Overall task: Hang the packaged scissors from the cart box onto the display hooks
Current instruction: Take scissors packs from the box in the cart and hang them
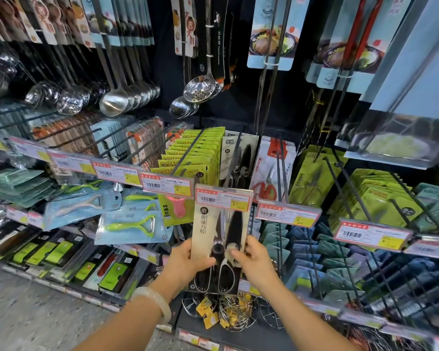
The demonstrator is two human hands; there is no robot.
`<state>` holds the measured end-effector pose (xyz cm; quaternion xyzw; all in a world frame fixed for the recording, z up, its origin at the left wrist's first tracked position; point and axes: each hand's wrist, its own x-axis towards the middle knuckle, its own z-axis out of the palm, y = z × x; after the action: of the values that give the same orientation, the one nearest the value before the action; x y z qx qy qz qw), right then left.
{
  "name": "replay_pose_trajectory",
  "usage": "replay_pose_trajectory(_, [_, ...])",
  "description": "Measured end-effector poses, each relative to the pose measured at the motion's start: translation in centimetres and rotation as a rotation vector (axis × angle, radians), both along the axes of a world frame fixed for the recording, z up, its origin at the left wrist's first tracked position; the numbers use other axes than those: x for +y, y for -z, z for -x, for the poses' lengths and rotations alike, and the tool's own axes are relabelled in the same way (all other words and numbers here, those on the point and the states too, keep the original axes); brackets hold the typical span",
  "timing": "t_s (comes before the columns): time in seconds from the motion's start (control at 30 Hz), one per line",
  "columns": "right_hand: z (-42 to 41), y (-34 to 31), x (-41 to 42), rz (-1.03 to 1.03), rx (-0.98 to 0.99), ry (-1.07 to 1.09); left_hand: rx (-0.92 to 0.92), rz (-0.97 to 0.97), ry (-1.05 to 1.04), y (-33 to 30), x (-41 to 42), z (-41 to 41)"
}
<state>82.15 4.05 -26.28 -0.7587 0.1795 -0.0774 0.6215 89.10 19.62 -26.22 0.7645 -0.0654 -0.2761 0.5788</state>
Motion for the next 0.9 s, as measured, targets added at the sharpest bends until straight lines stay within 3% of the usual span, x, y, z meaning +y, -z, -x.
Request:
replay_pose_trajectory(0.43, [0.0,-0.5,2.2,0.065,0.071,0.154,0.038,0.001,0.078,0.1,1.2,-1.6])
replay_pose_trajectory(0.6, [-0.7,-1.3,2.2,0.13,0.169,0.221,-0.044,-0.072,0.096,-0.4,0.2,-1.9])
replay_pose_trajectory(0.77, [-0.5,-0.9,2.3,0.313,0.356,0.248,-0.093,-0.223,0.145,0.2,-0.2,-1.8])
replay_pose_trajectory(0.9, [2.2,-0.2,2.1,0.389,0.493,0.253,-0.27,-0.469,0.314,0.3,-1.1,-0.1])
